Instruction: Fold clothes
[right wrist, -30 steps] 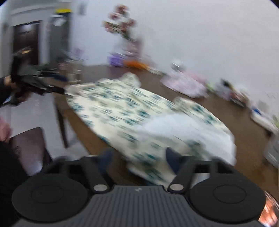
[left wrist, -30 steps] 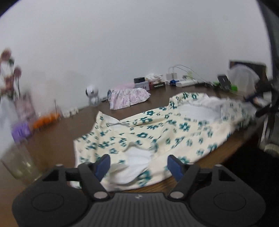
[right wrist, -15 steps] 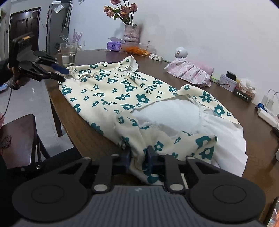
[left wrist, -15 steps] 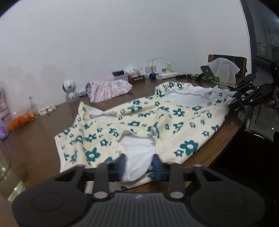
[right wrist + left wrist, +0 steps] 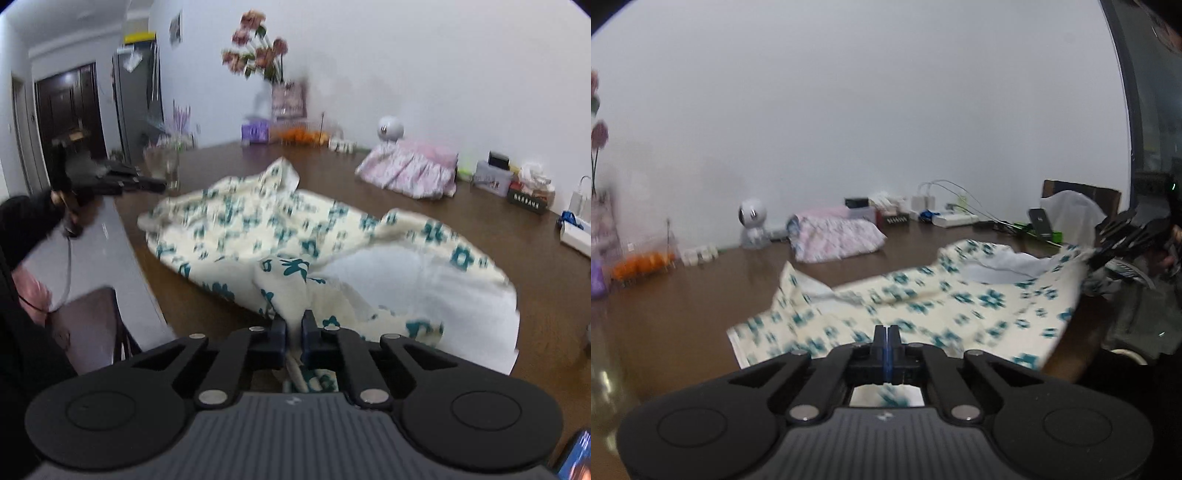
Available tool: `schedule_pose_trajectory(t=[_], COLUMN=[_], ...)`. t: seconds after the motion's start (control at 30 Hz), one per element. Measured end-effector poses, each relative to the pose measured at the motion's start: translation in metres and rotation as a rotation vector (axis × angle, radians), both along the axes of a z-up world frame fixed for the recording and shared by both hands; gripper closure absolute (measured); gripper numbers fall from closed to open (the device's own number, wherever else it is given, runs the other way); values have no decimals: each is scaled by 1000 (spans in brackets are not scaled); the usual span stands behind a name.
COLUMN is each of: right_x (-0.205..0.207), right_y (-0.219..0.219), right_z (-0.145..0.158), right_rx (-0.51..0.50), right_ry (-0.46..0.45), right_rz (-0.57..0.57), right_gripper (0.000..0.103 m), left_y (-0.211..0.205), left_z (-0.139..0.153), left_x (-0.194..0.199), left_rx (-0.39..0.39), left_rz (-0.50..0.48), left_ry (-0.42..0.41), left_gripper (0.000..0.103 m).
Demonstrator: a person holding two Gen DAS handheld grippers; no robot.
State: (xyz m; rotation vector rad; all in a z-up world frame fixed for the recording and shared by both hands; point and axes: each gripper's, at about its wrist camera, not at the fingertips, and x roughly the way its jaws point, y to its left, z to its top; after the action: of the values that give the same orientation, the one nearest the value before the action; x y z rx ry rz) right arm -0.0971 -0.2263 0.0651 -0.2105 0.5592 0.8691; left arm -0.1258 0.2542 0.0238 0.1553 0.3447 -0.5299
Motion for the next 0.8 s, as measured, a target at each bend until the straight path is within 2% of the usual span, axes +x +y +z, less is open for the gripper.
schedule_pose_trajectory(t=[0.13,0.17,0.2,0.23,0.27,0.3,0.37,0.43,0.5,0.6,0.63,0.67,0.73,0.77,0.8], right_x=[29,36,41,44,46,46,42,40,39,35,34,32,30,30,30], right_y=[5,6,7,9,10,11,10,9,8,12,14,16,18,18,17], right_z=[9,10,9,7,5,1,-6,-11,-15,-16,-17,-17,-18,-19,-20], right_rx=[-4,-2,-3,-13,-22,-29,-31,-33,-41,-63,-72,-82,-89,-90,-91], right_ry=[15,26,38,41,45,51,67,85,95,90,87,82,85,89,94], right_rz=[-9,-10,-11,-14,-16,-17,-18,-21,-28,-28,-28,-27,-24,-25,-26], right_gripper=[96,96,96,96,95,95,95,95,95,95,95,95,95,95,95], left_y=[-4,-3,0,2,3,2,-7,-15,-23,-27,-27,-25,-20,-15,-9], left_z=[8,10,11,10,9,6,-4,-15,-27,-35,-36,-37,-43,-45,-43], left_x=[17,16,12,1,-10,-26,-44,-56,-60,-51,-44,-37,-23,-21,-19], left_rx=[19,12,-7,-23,-39,-31,29,93,145,145,137,126,115,100,71], left_rz=[3,9,4,-19,-45,-68,-79,-78,-81,-64,-56,-54,-69,-73,-62], left_ry=[14,40,77,104,129,120,128,151,119,69,69,87,152,160,160], left_gripper=[102,102,90,69,56,40,35,35,35,38,49,55,85,88,99])
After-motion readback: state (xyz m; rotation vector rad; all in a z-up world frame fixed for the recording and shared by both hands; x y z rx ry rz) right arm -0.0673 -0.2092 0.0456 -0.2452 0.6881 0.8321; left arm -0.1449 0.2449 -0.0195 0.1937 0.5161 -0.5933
